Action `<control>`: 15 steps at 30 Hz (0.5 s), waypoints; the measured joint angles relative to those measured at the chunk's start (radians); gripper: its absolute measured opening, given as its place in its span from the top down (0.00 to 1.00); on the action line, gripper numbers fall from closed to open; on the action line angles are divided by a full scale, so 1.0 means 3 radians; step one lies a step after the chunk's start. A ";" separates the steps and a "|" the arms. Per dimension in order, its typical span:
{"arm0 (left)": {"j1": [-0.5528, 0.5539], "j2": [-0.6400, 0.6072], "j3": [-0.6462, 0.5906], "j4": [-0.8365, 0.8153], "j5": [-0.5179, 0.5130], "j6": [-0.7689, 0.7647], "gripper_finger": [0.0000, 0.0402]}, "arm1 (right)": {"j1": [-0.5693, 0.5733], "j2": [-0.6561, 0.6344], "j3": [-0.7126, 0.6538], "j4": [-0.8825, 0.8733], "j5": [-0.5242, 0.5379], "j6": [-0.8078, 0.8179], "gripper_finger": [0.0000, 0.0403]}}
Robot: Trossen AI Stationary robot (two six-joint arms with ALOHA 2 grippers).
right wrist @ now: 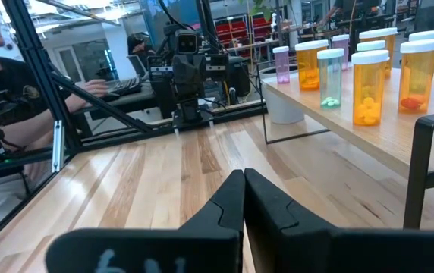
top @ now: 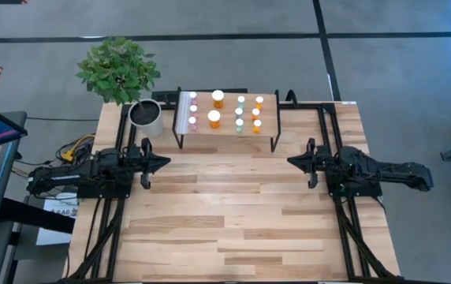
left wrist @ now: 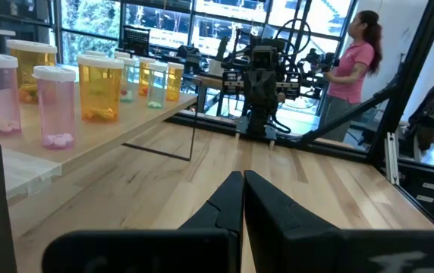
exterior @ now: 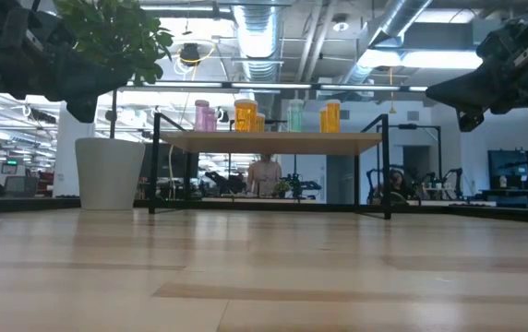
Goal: Pick and place medicine bottles onto shelf by color
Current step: Return to Home Position
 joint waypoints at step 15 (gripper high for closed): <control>-0.0001 0.0000 0.0000 0.0000 0.0000 0.0000 1.00 | 0.0000 0.0001 0.0000 0.0000 0.0000 0.0000 0.93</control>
